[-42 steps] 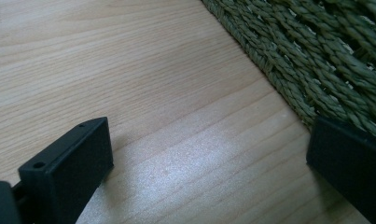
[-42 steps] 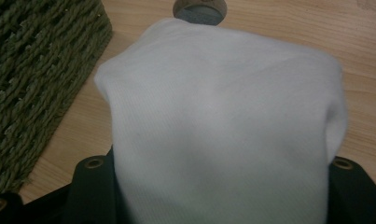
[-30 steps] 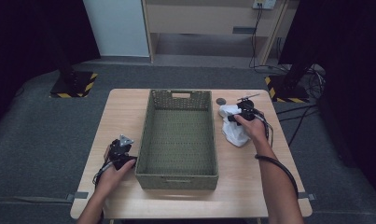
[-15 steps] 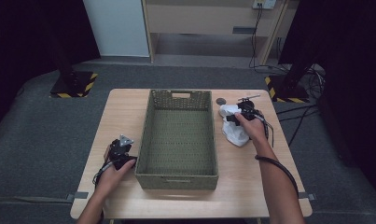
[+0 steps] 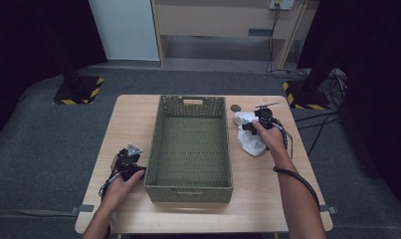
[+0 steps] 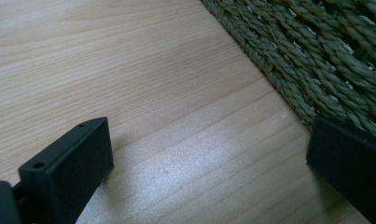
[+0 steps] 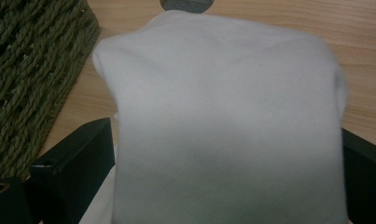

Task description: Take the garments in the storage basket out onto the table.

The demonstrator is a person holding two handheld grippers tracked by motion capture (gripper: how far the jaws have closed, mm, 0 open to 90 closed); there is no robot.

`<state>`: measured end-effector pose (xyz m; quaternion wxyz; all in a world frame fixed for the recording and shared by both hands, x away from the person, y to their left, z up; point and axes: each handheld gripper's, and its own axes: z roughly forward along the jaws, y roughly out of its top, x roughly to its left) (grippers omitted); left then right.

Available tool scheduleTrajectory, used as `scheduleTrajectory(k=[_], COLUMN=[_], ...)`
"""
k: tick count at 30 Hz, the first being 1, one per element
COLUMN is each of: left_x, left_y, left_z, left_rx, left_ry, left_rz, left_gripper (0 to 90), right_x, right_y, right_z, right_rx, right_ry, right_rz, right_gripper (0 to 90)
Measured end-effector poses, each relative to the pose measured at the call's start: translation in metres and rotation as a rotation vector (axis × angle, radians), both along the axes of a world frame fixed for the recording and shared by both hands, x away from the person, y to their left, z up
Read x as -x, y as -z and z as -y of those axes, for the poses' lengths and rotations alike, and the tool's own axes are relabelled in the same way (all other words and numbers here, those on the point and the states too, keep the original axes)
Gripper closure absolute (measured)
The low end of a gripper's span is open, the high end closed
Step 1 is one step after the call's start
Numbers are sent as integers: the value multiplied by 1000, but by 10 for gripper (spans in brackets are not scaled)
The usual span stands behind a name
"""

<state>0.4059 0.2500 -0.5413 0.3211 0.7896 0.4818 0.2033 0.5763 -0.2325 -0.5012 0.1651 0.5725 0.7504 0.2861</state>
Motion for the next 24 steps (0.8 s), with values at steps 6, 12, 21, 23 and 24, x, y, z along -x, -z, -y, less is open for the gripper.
scheduleTrajectory(k=[6,12,21,23,24], left_x=[0,0,0,0,0], left_y=[0,0,0,0,0], left_z=[0,0,0,0,0], left_rx=[0,0,0,0,0], left_ry=[0,0,-1,-1,-1], left_rz=[0,0,0,0,0], left_gripper=[0,0,0,0,0], right_x=[9,15,20,20,19], right_y=[-4,-14,-30,-31,-32], right_z=[4,10,16,15,15], right_rx=[1,4,16,25,28], right_ry=[11,23,33,29,30], right_rz=[10,6,23,25,27], right_gripper=[38,38,36,36,36])
